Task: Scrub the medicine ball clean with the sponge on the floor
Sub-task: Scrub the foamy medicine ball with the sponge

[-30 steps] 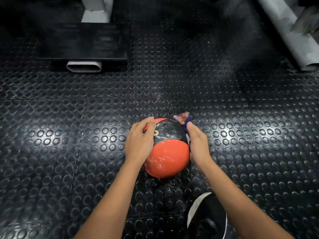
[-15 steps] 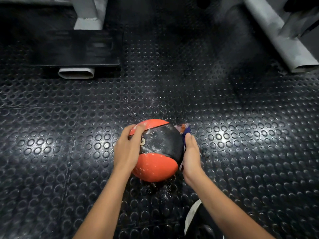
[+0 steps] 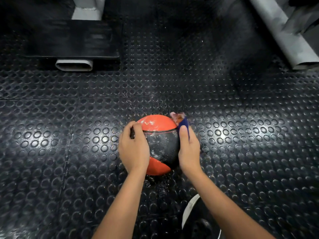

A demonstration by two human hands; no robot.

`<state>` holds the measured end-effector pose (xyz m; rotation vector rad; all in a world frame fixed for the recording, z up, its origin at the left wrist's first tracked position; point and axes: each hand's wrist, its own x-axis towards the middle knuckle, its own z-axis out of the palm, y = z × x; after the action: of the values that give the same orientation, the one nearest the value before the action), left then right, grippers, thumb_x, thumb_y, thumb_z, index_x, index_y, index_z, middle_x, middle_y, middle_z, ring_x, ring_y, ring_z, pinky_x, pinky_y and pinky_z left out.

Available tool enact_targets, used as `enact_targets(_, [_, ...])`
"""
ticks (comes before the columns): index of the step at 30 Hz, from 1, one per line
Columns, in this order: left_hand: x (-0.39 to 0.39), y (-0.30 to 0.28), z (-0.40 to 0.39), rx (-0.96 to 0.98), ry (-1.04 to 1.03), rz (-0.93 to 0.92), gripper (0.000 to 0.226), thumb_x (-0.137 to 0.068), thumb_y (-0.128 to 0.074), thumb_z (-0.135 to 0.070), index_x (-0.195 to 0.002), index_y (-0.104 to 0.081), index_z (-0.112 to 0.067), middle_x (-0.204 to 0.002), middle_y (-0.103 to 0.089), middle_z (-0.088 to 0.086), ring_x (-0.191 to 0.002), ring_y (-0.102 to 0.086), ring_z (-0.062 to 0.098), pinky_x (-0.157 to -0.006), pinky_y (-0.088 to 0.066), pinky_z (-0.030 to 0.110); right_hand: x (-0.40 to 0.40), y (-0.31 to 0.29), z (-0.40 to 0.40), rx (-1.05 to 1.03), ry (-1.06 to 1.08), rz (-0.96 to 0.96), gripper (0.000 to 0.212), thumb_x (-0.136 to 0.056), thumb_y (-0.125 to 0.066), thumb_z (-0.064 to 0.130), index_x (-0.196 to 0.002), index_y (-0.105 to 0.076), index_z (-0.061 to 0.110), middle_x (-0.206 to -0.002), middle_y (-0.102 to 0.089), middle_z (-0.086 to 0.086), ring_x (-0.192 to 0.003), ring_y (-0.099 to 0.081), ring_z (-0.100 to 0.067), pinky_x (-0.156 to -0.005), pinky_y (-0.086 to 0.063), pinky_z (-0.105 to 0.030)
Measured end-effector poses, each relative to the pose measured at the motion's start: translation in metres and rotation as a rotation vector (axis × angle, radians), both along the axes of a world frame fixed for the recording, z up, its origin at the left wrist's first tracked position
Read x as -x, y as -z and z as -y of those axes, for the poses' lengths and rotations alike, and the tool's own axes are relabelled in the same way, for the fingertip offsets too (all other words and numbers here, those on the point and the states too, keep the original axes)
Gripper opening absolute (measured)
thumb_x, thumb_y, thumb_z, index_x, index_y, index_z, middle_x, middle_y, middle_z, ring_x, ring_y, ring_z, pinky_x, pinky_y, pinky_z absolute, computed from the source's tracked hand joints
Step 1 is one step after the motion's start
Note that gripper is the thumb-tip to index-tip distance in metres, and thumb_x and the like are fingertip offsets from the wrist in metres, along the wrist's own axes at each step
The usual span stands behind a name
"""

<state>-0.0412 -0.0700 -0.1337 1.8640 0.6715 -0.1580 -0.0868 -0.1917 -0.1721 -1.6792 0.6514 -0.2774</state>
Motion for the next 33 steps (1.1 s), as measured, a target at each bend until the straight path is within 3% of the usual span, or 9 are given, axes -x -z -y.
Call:
enact_targets(4, [0.000, -0.006, 0.003, -0.017, -0.001, 0.011, 0.034, -0.102, -0.047, -0.052, -0.128, -0.067, -0.044, -0.135, -0.063, -0.010, -0.123, -0.056, 0.020, -0.092, -0.043, 0.039, -0.014, 0.015, 0.025, -0.520, 0.065, -0.274, 0.049, -0.102, -0.046, 0.052, -0.125, -0.073, 0.018, -0.123, -0.077, -0.004, -0.123, -0.068, -0.026, -0.116, -0.045, -0.052])
enact_targets(8, [-0.006, -0.002, -0.004, 0.013, 0.021, 0.005, 0.026, -0.101, -0.048, -0.048, -0.116, -0.069, -0.044, -0.123, -0.068, -0.010, -0.110, -0.060, 0.018, -0.073, -0.040, 0.029, -0.009, -0.014, 0.018, -0.331, 0.027, -0.219, 0.041, -0.108, -0.043, 0.048, -0.125, -0.073, 0.025, -0.129, -0.071, -0.015, -0.115, -0.069, -0.033, -0.111, -0.047, -0.060])
enact_targets(12, [-0.010, 0.001, -0.008, -0.001, 0.055, 0.005, 0.024, -0.100, -0.048, -0.049, -0.109, -0.070, -0.044, -0.120, -0.069, -0.010, -0.110, -0.062, 0.018, -0.075, -0.040, 0.032, 0.001, -0.019, 0.003, 0.045, -0.134, -0.003, 0.042, -0.108, -0.042, 0.048, -0.132, -0.069, 0.029, -0.137, -0.067, 0.012, -0.132, -0.057, -0.008, -0.113, -0.043, -0.031])
enact_targets(15, [-0.010, -0.001, -0.003, -0.004, 0.068, -0.010, 0.016, -0.099, -0.049, -0.051, -0.102, -0.065, -0.054, -0.121, -0.066, -0.014, -0.111, -0.061, 0.018, -0.085, -0.043, 0.037, -0.006, 0.008, 0.016, -0.309, 0.036, -0.136, 0.040, -0.107, -0.047, 0.047, -0.122, -0.073, 0.021, -0.121, -0.075, 0.001, -0.113, -0.069, -0.005, -0.106, -0.051, -0.030])
enact_targets(18, [-0.011, -0.002, -0.002, -0.008, 0.069, -0.006, 0.018, -0.098, -0.049, -0.052, -0.104, -0.066, -0.055, -0.120, -0.067, -0.013, -0.111, -0.062, 0.019, -0.086, -0.046, 0.039, -0.014, 0.013, 0.031, -0.533, -0.005, -0.334, 0.052, -0.103, -0.045, 0.054, -0.129, -0.072, 0.019, -0.127, -0.075, -0.004, -0.124, -0.067, -0.021, -0.118, -0.044, -0.049])
enact_targets(22, [-0.019, 0.000, -0.009, -0.004, 0.096, -0.020, 0.026, -0.099, -0.048, -0.052, -0.113, -0.069, -0.045, -0.121, -0.069, -0.007, -0.107, -0.063, 0.018, -0.070, -0.038, 0.032, -0.020, -0.020, 0.021, -0.332, -0.005, -0.133, 0.043, -0.110, -0.040, 0.041, -0.118, -0.077, 0.020, -0.125, -0.075, -0.011, -0.115, -0.069, -0.023, -0.112, -0.047, -0.055])
enact_targets(27, [-0.022, 0.000, -0.006, -0.030, 0.147, -0.031, 0.023, -0.097, -0.048, -0.055, -0.111, -0.066, -0.050, -0.122, -0.066, -0.016, -0.113, -0.059, 0.015, -0.086, -0.040, 0.037, -0.009, -0.016, 0.000, 0.188, -0.136, 0.000, 0.047, -0.106, -0.042, 0.050, -0.130, -0.070, 0.022, -0.135, -0.068, 0.003, -0.132, -0.057, -0.020, -0.116, -0.041, -0.039])
enact_targets(30, [-0.021, 0.000, -0.002, -0.058, 0.157, -0.022, 0.026, -0.094, -0.047, -0.059, -0.110, -0.066, -0.052, -0.120, -0.066, -0.016, -0.112, -0.062, 0.017, -0.092, -0.047, 0.041, -0.016, -0.002, 0.014, -0.206, 0.077, -0.102, 0.039, -0.109, -0.045, 0.042, -0.108, -0.072, 0.013, -0.105, -0.074, -0.004, -0.101, -0.066, -0.023, -0.093, -0.054, -0.030])
enact_targets(33, [-0.023, -0.001, -0.002, -0.056, 0.144, -0.031, 0.021, -0.097, -0.049, -0.056, -0.109, -0.065, -0.052, -0.121, -0.067, -0.015, -0.113, -0.061, 0.017, -0.087, -0.040, 0.038, -0.024, 0.011, 0.031, -0.553, 0.067, -0.409, 0.046, -0.108, -0.044, 0.046, -0.117, -0.075, 0.013, -0.115, -0.078, -0.005, -0.117, -0.069, -0.024, -0.112, -0.048, -0.044])
